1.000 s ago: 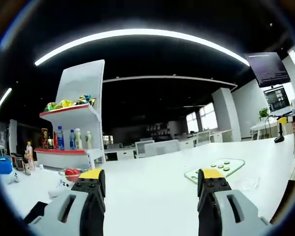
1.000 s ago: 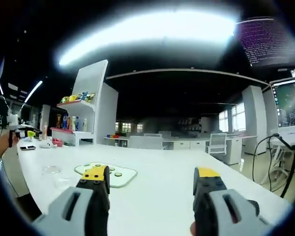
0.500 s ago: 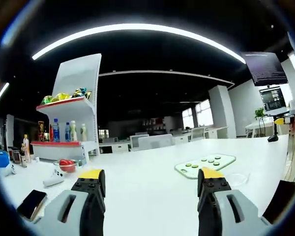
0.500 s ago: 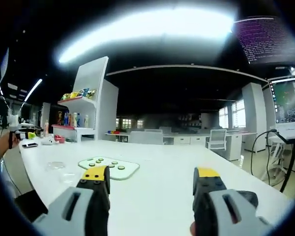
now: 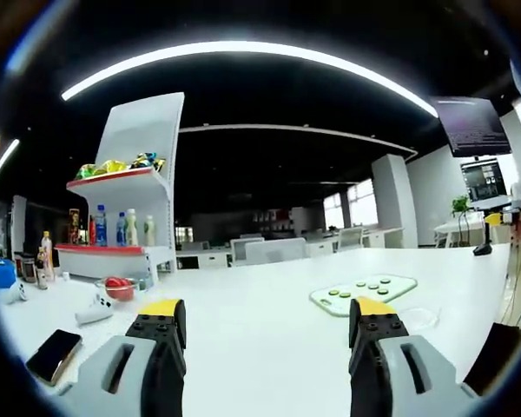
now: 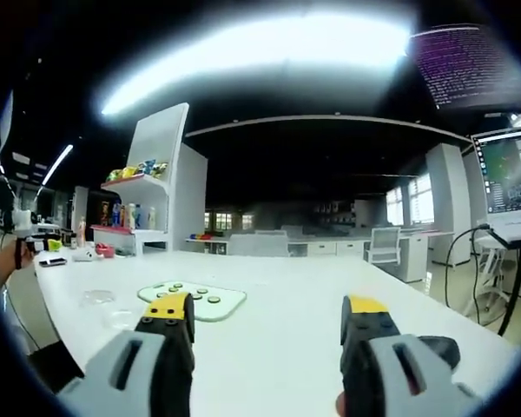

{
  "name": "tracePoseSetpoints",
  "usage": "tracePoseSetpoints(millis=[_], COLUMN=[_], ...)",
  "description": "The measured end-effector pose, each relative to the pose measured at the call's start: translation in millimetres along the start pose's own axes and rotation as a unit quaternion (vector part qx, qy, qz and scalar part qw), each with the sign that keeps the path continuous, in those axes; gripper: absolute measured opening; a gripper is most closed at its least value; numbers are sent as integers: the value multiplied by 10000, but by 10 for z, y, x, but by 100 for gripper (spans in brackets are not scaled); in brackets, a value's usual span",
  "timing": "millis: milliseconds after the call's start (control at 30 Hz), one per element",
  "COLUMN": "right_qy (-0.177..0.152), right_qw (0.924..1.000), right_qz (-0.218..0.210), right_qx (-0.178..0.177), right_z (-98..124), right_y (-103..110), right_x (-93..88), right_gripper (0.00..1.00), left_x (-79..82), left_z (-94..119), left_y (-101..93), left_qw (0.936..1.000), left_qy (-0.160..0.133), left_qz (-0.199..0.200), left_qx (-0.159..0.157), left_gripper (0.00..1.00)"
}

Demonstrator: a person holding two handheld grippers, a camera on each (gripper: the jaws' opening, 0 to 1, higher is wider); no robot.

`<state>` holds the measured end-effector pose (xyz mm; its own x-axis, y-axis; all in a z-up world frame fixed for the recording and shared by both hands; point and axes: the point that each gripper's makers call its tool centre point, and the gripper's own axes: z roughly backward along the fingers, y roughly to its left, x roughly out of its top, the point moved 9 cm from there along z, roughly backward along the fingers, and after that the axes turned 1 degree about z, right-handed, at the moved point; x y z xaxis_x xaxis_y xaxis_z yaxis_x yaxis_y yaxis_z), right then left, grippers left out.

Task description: Open the petri dish lid, add cucumber slices into the petri dish, and close the lid

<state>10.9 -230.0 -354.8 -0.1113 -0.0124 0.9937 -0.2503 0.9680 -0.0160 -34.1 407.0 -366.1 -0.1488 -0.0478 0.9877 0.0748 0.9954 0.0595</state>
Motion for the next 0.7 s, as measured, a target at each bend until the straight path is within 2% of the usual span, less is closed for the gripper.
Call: tracePoseSetpoints(millis=[233,467,700], right_qy=[-162,-189,-189], right_qw=[9996,9995,9996], right_qz=[-184,-190,-176], right_qx=[104,162,140], right_z=[38,39,27], right_y=[-6,-58,-120], right_x=[98,98,111], right_gripper=[67,67,67], left_x=[-38,-22,-15], left_z=[-20,3,29], left_y=[13,-37,-95], left_qw=[10000,10000,9990], left_qy=[46,27,50], left_qz=[-31,-11,131], left_qx=[34,-81,-419], left_gripper=[78,78,78])
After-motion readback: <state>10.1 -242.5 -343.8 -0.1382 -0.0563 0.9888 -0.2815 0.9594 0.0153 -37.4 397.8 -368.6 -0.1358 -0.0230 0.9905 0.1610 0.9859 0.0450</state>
